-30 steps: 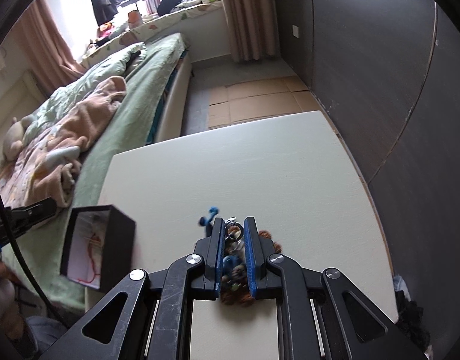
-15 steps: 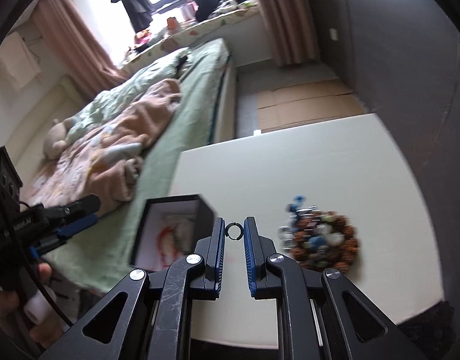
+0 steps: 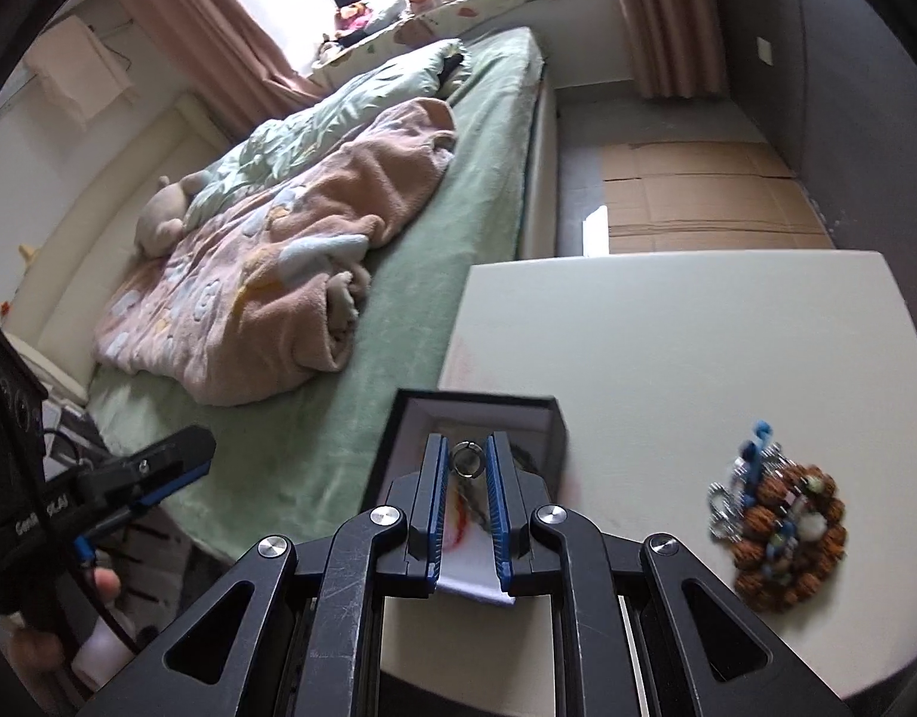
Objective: Organize jewelry
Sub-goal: 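Release the grey-green bracelet into the box with the left gripper while the right drops the ring in, then grasp the dark bead bracelet from the remaining heap with the left gripper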
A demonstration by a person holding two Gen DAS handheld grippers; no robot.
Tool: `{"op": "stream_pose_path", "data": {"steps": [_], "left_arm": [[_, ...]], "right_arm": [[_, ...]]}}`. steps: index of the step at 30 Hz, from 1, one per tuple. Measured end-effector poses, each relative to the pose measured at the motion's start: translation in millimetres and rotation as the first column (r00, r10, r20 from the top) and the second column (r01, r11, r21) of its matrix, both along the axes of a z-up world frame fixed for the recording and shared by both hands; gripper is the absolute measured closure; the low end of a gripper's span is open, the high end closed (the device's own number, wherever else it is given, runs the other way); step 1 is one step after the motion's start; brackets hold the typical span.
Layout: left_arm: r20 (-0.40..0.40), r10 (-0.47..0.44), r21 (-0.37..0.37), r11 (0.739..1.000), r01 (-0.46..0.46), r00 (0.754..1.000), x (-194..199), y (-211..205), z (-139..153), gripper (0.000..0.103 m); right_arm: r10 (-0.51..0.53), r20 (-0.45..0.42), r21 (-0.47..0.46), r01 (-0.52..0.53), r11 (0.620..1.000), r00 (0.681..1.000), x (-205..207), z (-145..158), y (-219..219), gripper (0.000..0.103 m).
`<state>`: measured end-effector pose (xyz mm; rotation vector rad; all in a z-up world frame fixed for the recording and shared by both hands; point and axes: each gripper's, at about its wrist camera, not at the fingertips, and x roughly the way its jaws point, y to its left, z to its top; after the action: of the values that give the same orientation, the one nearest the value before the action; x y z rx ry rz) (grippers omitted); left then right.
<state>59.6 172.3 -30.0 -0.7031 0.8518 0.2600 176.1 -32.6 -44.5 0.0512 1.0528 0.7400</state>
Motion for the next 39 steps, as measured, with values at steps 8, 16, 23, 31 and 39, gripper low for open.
{"op": "stream_pose_path", "data": {"steps": [8,16,23,31,39], "left_arm": [[0.033,-0.046,-0.003,0.999,0.046,0.998,7,-13,4,0.028],[0.098,-0.104,0.030,0.994,0.101,0.990,13,-44,20,0.009],[0.125,-0.179,0.099,0.981,0.168,0.976,20,-83,28,0.000],[0.157,-0.283,0.206,0.946,0.249,0.946,27,-128,33,0.000],[0.135,-0.392,0.274,0.897,0.346,0.910,37,-170,29,0.000]], "right_arm": [[-0.037,-0.003,0.039,0.037,0.999,0.999,1,6,-22,0.056],[-0.168,0.083,0.096,0.160,0.982,0.982,-27,48,-90,0.016],[-0.229,0.120,0.132,0.213,0.968,0.966,-45,61,-142,0.000],[-0.305,0.116,0.116,0.292,0.949,0.945,-46,46,-192,0.000],[-0.388,0.111,0.111,0.376,0.920,0.915,-44,26,-243,0.000]]}}
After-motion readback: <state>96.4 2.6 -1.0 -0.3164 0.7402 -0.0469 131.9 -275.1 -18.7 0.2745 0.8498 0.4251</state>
